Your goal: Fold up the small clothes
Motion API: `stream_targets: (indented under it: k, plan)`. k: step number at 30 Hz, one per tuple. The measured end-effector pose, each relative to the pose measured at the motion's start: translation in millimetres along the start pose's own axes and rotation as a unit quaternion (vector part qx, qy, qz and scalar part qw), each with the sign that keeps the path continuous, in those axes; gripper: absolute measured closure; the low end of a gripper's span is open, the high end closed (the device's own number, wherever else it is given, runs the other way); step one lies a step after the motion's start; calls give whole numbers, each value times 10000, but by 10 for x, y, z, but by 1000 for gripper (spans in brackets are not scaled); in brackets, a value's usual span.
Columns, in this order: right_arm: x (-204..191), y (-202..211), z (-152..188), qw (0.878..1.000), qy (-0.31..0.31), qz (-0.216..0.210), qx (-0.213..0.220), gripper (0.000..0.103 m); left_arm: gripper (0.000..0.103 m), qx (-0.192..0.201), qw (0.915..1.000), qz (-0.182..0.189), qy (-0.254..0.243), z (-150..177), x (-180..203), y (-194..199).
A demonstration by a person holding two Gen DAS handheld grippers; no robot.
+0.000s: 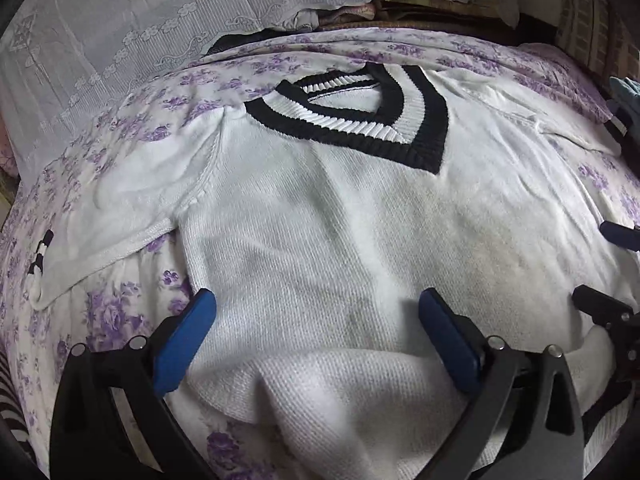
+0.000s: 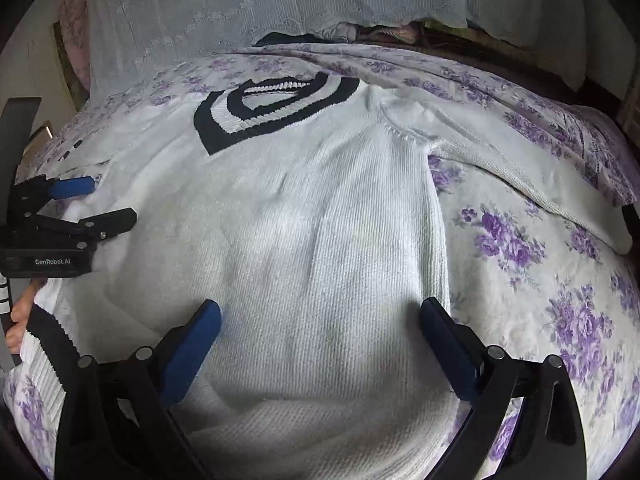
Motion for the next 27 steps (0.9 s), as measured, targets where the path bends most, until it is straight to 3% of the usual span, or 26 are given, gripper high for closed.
stream_targets:
  k: [8,10,12,14,16,18,20,22,24,27]
  plan:
    - [-22,58,62,9998,88,-137,-61,3,4,-178,9995,225,129,32,-10,-86]
    - [30,155,38,9988,-154,-458,77,3,4,-176,9995,234,99,21,-15,-72]
    - [219,384,-38,9940,-689,-688,490,3,4,-132,9997,185,-35,-65,-52,8]
    - [676,711,-157,9803,-1470,-459,1237,3,4,241,9997,89,1,-298,-162,169]
    - [1254,885,-149,9577,-2392,55,1598,4,4,483,9988,43,63,-565,-255,244]
    - [1720,833,-39,9347,-3247,231,1430,4,4,507,9986,20,130,-763,-295,202]
    - [1996,781,52,9179,-3701,424,1368,9,4,448,9987,-2,258,-909,-294,16]
    - [2186,751,98,9044,-3982,636,1396,14,4,344,9991,-86,246,-897,-268,-221]
    - [2301,724,85,8948,-4151,790,1444,16,4,-103,9995,-280,86,-685,-263,-602]
    - [2499,693,4,8725,-4482,1160,1563,19,4,-171,9980,197,583,-652,-369,-590]
Point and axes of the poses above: each gripper's, at about its wrist camera, not at the fingertips, and y roughly against the way its jaws point, x to its right, z to its underside, the point moved 10 cm from there along -y, roughly the way its jaws point
